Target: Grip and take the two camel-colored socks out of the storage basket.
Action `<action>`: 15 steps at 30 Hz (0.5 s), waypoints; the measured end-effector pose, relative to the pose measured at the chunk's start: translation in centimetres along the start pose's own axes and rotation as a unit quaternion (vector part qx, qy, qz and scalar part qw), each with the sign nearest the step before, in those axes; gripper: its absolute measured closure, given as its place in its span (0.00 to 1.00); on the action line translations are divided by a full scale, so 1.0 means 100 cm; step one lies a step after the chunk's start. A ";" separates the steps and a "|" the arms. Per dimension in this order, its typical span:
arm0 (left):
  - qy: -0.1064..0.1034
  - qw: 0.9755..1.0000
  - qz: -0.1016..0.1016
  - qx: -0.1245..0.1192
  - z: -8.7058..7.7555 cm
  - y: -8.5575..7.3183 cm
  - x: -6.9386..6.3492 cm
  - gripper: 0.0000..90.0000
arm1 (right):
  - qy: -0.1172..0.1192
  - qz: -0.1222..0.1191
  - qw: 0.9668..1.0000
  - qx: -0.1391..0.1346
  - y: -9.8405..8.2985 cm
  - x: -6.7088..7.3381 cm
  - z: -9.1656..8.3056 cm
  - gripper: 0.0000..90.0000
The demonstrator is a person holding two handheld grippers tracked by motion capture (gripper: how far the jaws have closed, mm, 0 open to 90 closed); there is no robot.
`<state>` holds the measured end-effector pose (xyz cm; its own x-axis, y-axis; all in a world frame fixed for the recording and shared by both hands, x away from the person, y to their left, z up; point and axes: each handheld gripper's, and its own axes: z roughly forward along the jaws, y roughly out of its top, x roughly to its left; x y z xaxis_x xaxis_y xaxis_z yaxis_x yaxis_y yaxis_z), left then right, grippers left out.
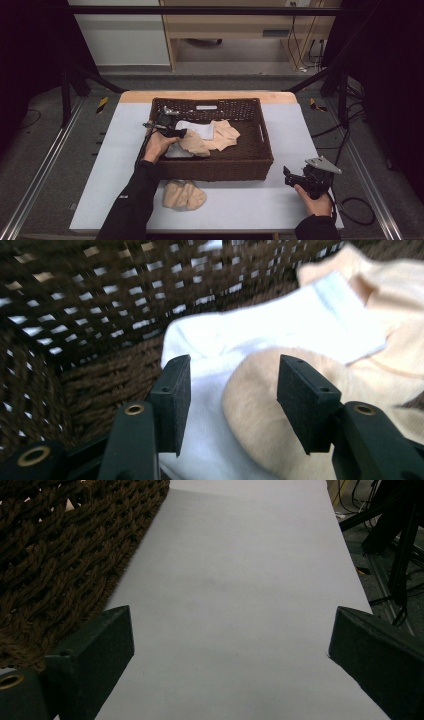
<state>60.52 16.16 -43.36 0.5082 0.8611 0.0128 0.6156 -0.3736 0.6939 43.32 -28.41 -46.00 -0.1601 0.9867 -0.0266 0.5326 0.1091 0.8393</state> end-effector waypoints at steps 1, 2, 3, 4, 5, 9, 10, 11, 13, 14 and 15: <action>-0.001 1.000 -0.004 0.003 0.001 0.000 0.000 0.52 | 0.000 -0.001 1.000 -0.001 0.000 0.000 0.000 0.05; -0.003 1.000 -0.006 0.007 0.002 -0.001 0.000 0.52 | 0.000 -0.001 1.000 -0.001 0.000 0.000 0.000 0.05; -0.004 1.000 -0.007 0.011 0.003 -0.002 -0.001 0.52 | 0.000 0.000 1.000 0.000 0.000 0.001 0.000 0.05; -0.006 1.000 -0.008 0.015 0.004 -0.002 -0.001 0.52 | 0.000 -0.001 1.000 0.000 0.000 0.001 0.000 0.05; -0.008 1.000 -0.009 0.018 0.004 -0.002 -0.002 0.52 | 0.000 -0.001 1.000 0.000 0.000 0.001 0.000 0.05; -0.017 0.999 -0.009 0.026 0.005 -0.003 -0.003 0.54 | 0.000 -0.001 1.000 -0.001 0.000 0.001 0.000 0.05; -0.019 0.999 -0.008 0.026 0.005 -0.003 -0.004 0.56 | 0.000 -0.001 1.000 0.000 0.000 0.001 0.000 0.05; -0.021 0.999 -0.007 0.029 0.005 -0.003 -0.004 0.58 | 0.001 0.000 1.000 0.000 0.000 0.001 0.000 0.05; -0.031 0.999 -0.006 0.033 0.006 -0.003 -0.006 0.62 | 0.000 -0.001 1.000 0.000 0.000 0.001 0.000 0.05; -0.035 0.999 -0.007 0.036 0.006 -0.004 -0.006 0.65 | 0.000 -0.001 1.000 0.000 0.000 0.001 0.000 0.05; -0.037 0.999 -0.004 0.038 0.006 -0.003 -0.007 0.67 | 0.000 -0.001 1.000 0.000 0.000 0.001 0.000 0.05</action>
<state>60.30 15.46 -44.02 0.5448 0.8372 -0.0484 0.6620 -0.3939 0.6376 43.32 -28.34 -45.99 -0.1617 0.9864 -0.0285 0.5315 0.1114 0.8397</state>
